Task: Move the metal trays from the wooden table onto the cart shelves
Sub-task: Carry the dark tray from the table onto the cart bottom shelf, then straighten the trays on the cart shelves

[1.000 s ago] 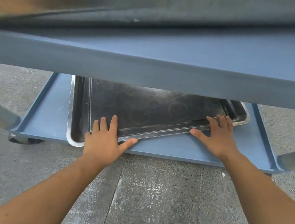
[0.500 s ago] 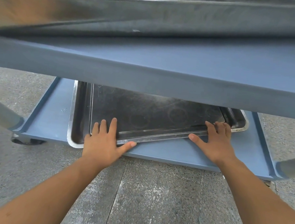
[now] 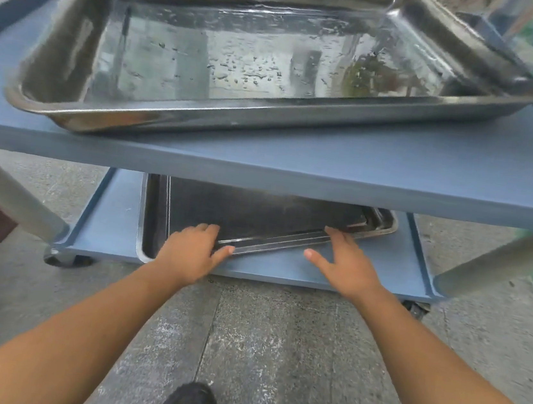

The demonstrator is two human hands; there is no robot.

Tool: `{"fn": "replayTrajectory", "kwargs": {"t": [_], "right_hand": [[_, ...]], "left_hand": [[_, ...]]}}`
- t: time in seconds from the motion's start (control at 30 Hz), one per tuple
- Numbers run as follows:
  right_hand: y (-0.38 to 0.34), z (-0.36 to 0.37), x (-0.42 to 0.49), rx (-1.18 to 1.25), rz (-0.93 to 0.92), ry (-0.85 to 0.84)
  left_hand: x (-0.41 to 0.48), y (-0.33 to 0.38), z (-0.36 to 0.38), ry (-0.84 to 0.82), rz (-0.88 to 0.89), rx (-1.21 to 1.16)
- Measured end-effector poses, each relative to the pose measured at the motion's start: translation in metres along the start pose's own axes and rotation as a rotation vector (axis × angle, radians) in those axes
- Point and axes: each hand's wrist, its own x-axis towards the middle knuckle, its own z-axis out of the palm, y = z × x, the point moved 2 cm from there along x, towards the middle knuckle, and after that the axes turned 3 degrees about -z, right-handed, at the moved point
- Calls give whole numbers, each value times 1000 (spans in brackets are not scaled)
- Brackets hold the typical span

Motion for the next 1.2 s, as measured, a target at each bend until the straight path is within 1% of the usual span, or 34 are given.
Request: {"fn": "replayTrajectory", "kwargs": {"t": [0.1,0.23,0.33,0.4,0.53,0.63,0.73,0.8,0.87,1.0,1.2], "right_hand": [[-29,-28,-28,-11,12,-46],[-80,-81,-78,-16,41,-145],[-115,-135,-127,39,74,-175],[-139,-176,-163,64,77,-165],[-193,-269,-230,12,75,-131],[-236,-332,-275,-81,12,-166],[-273,-387,-315,-94,-9,-175],[-293,-416,-336,-87,-19,-155],[-308,-434,-353,-67,-33,-135],[-327,-460,-356,-54,-56,-99],[-346,-509,-301,37,-1,11]], "left_hand": [[-29,10,-37,4,49,-59],[-82,20,-106,-73,53,-77],[-126,36,-170,-128,28,-98],[-160,47,-215,-151,12,-126],[-228,67,-310,-147,13,-202],[-276,79,-381,-146,7,-176],[-323,95,-444,-132,37,-121],[-352,104,-477,-126,55,-101],[-373,107,-498,-120,33,-115],[-384,102,-526,-86,1,-130],[-329,95,-575,7,28,-158]]}}
